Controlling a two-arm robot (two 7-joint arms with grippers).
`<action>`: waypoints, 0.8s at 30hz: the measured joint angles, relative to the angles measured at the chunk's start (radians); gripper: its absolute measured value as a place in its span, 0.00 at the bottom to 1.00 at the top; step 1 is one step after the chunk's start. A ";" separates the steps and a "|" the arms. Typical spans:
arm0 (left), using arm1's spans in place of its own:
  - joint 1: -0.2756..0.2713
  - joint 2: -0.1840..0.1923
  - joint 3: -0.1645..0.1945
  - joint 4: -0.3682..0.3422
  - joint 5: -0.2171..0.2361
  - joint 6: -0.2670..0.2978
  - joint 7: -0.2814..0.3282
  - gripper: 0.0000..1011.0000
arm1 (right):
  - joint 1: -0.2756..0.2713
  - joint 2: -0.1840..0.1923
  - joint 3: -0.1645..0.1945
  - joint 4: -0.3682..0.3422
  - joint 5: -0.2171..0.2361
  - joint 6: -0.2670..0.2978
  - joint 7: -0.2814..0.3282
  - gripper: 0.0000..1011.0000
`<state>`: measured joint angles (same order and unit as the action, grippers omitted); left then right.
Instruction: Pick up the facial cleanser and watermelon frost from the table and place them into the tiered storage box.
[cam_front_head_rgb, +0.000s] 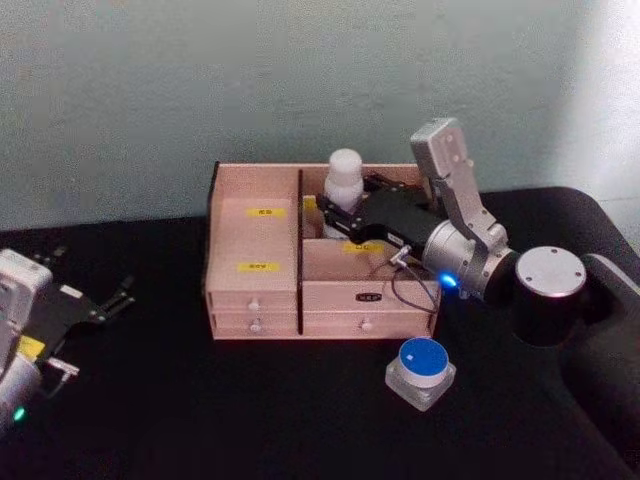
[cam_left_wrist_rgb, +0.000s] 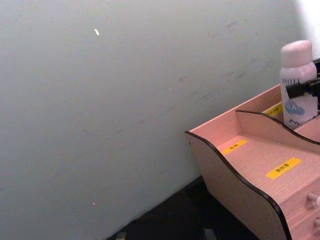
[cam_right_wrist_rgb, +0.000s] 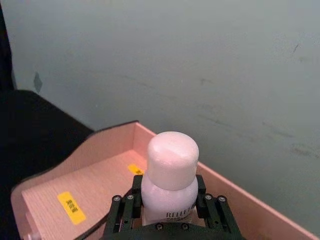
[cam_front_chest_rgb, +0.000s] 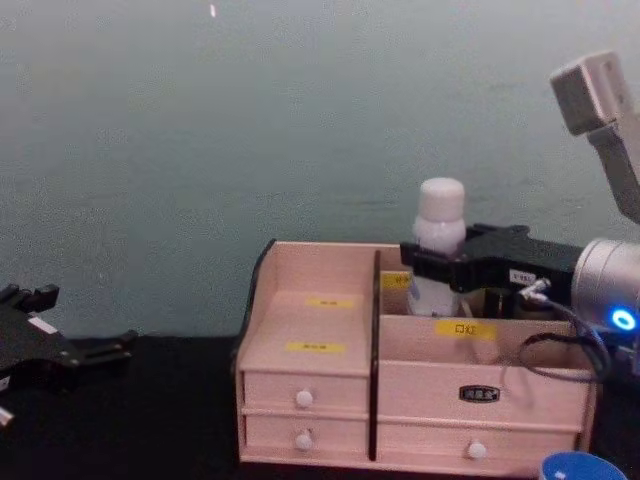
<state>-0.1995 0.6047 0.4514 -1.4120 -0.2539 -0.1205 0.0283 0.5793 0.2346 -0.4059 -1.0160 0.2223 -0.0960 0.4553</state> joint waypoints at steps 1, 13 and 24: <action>0.000 0.000 0.000 0.000 0.000 0.000 0.000 0.99 | 0.001 -0.001 0.000 0.002 -0.001 0.002 0.001 0.58; 0.000 0.000 0.000 0.000 0.000 0.000 0.000 0.99 | 0.003 -0.008 0.006 0.018 -0.005 0.020 0.003 0.58; 0.000 0.000 0.000 0.000 0.000 0.000 0.000 0.99 | 0.003 -0.007 0.005 0.018 -0.005 0.019 0.004 0.58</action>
<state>-0.1995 0.6047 0.4514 -1.4120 -0.2539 -0.1206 0.0283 0.5820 0.2272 -0.4007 -0.9980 0.2174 -0.0771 0.4589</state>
